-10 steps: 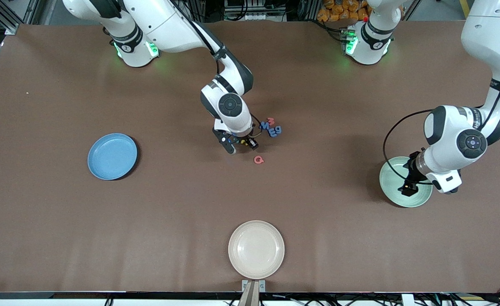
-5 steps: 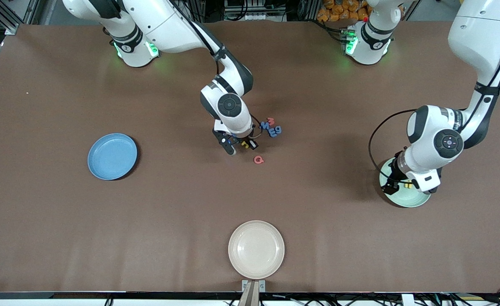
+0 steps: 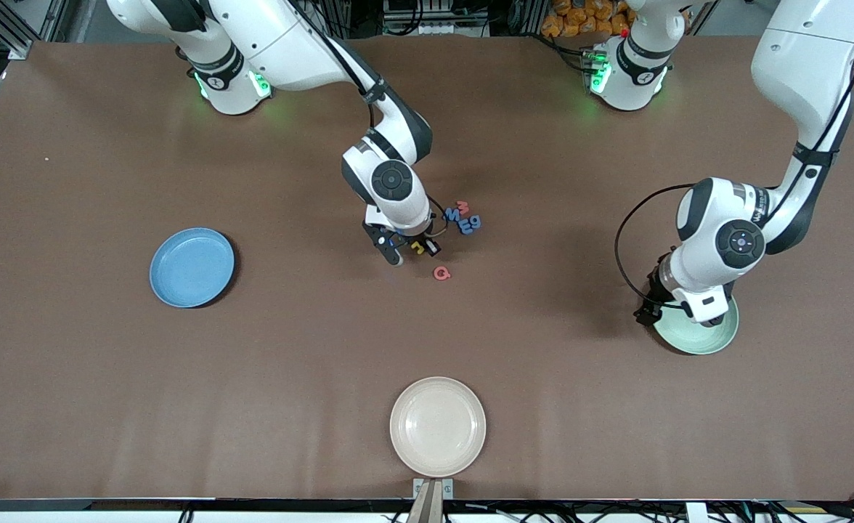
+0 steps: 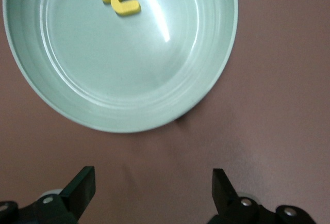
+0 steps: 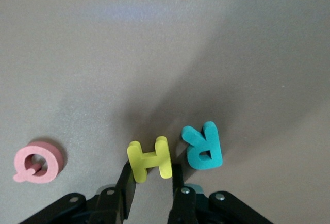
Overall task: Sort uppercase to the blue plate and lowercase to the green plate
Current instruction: 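Grasp the yellow H with the right gripper while the left gripper withdraws, then place the H on the blue plate while the left gripper reaches the E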
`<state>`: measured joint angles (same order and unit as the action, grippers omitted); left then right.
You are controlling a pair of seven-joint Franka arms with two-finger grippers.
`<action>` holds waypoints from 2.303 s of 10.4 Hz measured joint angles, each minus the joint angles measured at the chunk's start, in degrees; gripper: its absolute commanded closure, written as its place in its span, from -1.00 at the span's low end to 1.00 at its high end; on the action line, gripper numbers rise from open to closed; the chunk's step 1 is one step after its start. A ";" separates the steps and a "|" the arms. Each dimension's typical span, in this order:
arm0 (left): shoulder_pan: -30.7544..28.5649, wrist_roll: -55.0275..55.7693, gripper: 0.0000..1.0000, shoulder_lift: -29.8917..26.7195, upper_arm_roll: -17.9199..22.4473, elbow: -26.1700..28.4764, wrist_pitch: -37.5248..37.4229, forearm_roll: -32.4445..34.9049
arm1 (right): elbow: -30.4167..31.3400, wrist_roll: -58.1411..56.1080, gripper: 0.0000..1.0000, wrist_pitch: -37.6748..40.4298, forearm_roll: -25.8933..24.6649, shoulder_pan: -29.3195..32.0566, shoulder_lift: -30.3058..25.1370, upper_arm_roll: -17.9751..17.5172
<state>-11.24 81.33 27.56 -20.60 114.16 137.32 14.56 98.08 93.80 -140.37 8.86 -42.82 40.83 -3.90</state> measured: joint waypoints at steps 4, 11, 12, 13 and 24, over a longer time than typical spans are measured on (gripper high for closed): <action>2.20 1.26 -1.00 -0.03 -1.91 1.46 -0.01 0.00 | -2.91 -2.44 0.69 6.25 -0.17 1.17 -0.04 0.30; 8.79 9.12 -1.00 -0.22 -10.37 1.82 -10.56 0.00 | -8.43 -35.14 0.69 28.91 -0.17 9.05 -2.04 6.87; 9.36 11.95 -1.00 -0.23 -13.25 1.87 -11.58 0.00 | -8.40 -41.73 0.69 31.48 -0.17 9.65 -2.30 9.39; 11.16 14.45 -1.00 -0.21 -14.97 1.91 -11.87 0.00 | -8.31 -48.33 0.69 33.95 -0.22 10.62 -2.79 11.67; 28.12 22.60 -1.00 12.22 -11.47 -6.20 -11.80 1.10 | 2.52 -88.49 -0.59 37.64 -7.73 17.07 -6.35 26.16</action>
<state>16.88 103.93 39.78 -32.07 107.96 125.52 15.66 100.61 5.31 -102.73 1.13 -25.75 34.48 22.27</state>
